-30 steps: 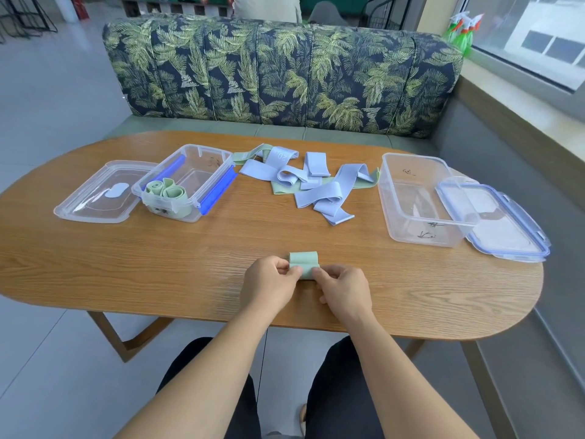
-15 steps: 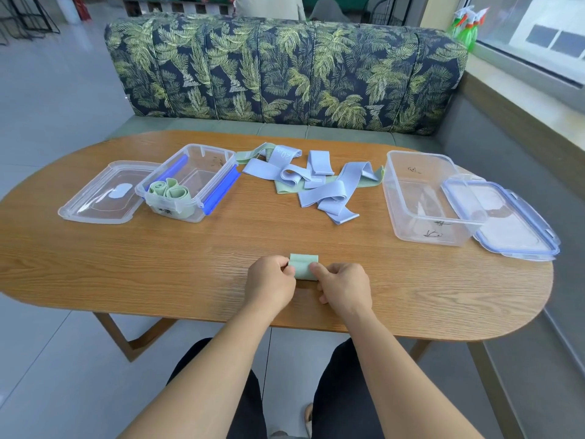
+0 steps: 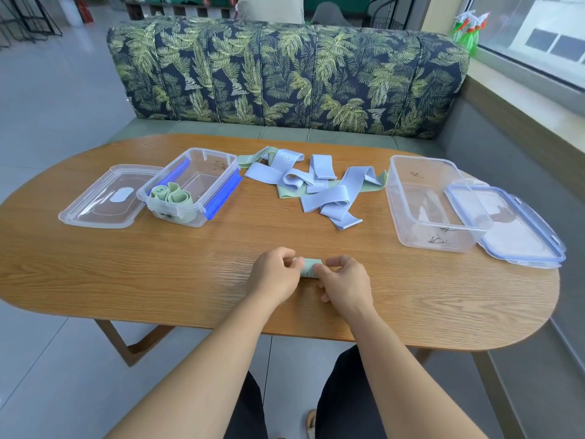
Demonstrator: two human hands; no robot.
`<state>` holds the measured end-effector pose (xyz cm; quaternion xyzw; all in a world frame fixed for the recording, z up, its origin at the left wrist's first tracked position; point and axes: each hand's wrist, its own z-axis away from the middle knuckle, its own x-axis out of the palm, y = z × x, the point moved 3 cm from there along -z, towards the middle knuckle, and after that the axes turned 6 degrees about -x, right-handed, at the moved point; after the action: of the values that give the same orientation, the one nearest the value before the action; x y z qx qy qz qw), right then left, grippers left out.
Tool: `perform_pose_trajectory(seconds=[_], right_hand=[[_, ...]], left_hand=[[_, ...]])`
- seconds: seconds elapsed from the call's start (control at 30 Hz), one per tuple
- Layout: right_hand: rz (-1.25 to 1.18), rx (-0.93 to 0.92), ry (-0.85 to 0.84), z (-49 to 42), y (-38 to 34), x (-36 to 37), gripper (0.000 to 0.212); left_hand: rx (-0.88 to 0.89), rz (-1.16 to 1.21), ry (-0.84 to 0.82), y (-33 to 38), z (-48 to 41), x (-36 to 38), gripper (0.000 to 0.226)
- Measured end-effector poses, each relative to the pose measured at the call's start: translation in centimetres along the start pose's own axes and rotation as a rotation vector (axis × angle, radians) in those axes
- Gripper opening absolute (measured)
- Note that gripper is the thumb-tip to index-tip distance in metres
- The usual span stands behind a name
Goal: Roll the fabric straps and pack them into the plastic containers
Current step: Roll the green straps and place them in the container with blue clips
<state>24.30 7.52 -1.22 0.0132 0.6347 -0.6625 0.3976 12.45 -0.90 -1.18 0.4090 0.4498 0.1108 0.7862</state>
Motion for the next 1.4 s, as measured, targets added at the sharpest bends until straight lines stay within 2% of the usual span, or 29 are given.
perform_pose_trajectory(seconds=[0.1,0.23,0.4,0.53,0.7,0.83,0.93,1.1,1.4], right_hand=[[-0.015,0.007,-0.008,-0.5,-0.2,-0.1,0.029],[0.046,0.005,0.002,-1.2,-0.3,-0.1,0.036],[0.175,-0.133,-0.037,-1.5,-0.6,0.5,0.036],[0.187,-0.199,-0.087,-1.6,-0.9,0.8,0.029],[0.131,-0.262,-0.117,-1.6,-2.1,1.1,0.02],[-0.197,-0.288,-0.152,-1.2,-4.4,1.7,0.014],[-0.35,-0.332,-0.263,-0.8,-6.8,2.5,0.018],[-0.401,-0.375,-0.423,-0.9,-10.6,4.7,0.027],[-0.353,-0.424,-0.445,-3.1,-15.7,8.6,0.02]], left_hand=[[0.035,-0.004,-0.086,0.0,-0.2,0.1,0.038],[0.057,-0.067,-0.155,0.4,-0.8,-0.2,0.033],[0.08,-0.154,-0.24,0.7,-1.5,-0.5,0.03],[0.183,-0.287,-0.232,0.9,-1.3,-0.6,0.03],[0.161,-0.122,-0.244,-0.1,-1.1,-1.5,0.024],[0.145,0.068,-0.247,-1.1,-1.7,-4.3,0.018],[0.137,0.221,-0.252,-1.8,-2.3,-7.4,0.019],[0.088,0.329,-0.265,-3.0,-3.7,-12.2,0.02],[0.069,0.307,-0.261,-3.7,-6.1,-17.5,0.029]])
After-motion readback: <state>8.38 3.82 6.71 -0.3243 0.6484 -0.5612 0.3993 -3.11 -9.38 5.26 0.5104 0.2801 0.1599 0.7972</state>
